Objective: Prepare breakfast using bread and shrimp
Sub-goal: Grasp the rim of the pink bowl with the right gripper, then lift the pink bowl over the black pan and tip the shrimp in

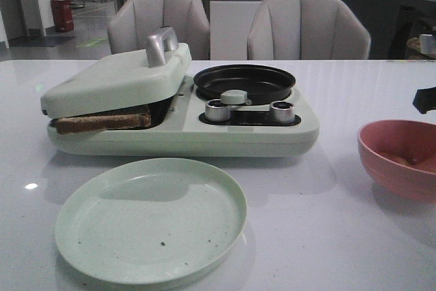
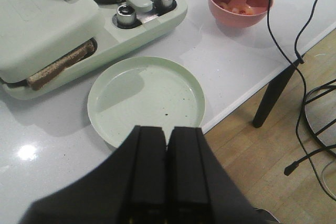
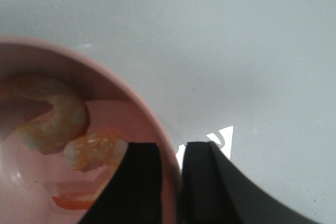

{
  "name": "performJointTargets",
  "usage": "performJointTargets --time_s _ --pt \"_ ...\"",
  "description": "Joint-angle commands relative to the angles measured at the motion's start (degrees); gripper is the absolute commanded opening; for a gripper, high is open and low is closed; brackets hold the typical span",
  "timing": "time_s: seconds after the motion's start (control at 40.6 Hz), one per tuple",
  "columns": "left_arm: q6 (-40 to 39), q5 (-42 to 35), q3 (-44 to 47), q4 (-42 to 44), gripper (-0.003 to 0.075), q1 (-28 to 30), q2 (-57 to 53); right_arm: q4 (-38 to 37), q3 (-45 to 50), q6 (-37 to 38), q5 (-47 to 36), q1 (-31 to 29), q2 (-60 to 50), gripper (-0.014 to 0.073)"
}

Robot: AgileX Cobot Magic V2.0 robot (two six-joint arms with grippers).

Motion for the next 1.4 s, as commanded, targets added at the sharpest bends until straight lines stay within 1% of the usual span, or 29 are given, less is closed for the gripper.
performJointTargets --time_s 0.0,0.049,0.172,0.345,0.492,0.615,0.714,0.763,0.788,0.837,0.985,1.083,1.255,1.329,1.379 --pt "-0.49 -3.87 -1.47 -1.69 0.0101 -0.47 0.27 0.00 -1.83 -0.26 -1.79 -0.40 -2.29 0.0130" --pt "-0.49 -3.87 -1.47 -1.69 0.0101 -0.47 0.27 0.00 -1.83 -0.26 -1.79 -0.40 -2.29 0.0095" --pt "-0.49 -3.87 -1.47 -1.69 0.0101 -0.47 0.27 0.00 -1.83 -0.26 -2.03 -0.14 -2.84 0.0041" --pt "-0.49 -3.87 -1.47 -1.69 0.0101 -0.47 0.27 -1.06 -2.90 -0.26 -5.00 2.20 -7.73 0.0042" --pt "-0.49 -3.87 -1.47 -1.69 0.0101 -0.47 0.27 -6.37 -8.62 -0.20 -5.92 7.57 -11.87 0.0045" --pt "-0.49 -3.87 -1.47 -1.69 0.0101 -0.47 0.27 -12.55 -16.34 2.13 -3.38 12.73 -11.86 0.0045" --pt "-0.49 -3.87 -1.47 -1.69 0.0101 -0.47 0.27 -21.68 -22.92 9.17 -1.05 17.79 -10.29 0.0045" --pt "-0.49 -3.87 -1.47 -1.69 0.0101 -0.47 0.27 -28.98 -25.97 12.92 -0.04 20.41 -9.12 0.0045" --pt "-0.49 -3.87 -1.47 -1.69 0.0101 -0.47 0.27 -30.96 -27.22 14.56 0.42 21.54 -8.56 0.0045" --pt "-0.49 -3.87 -1.47 -1.69 0.0102 -0.47 0.27 -39.09 -29.93 18.28 1.63 24.12 -7.06 0.0045" --pt "-0.49 -3.87 -1.47 -1.69 0.0101 -0.47 0.27 -59.45 -36.42 28.49 5.91 30.45 -1.88 0.0045" --pt "-0.49 -3.87 -1.47 -1.69 0.0101 -0.47 0.27 -72.79 -38.51 35.36 7.52 33.54 0.98 0.0045" --pt "-0.49 -3.87 -1.47 -1.69 0.0101 -0.47 0.27 -93.38 -38.57 48.76 10.40 36.67 4.61 0.0045" --pt "-0.49 -3.87 -1.47 -1.69 0.0101 -0.47 0.27 -100.52 -38.57 52.26 12.19 37.30 6.01 0.0045" --pt "-0.49 -3.87 -1.47 -1.69 0.0101 -0.47 0.27 -103.67 -38.57 53.99 13.10 37.42 6.95 0.0045"
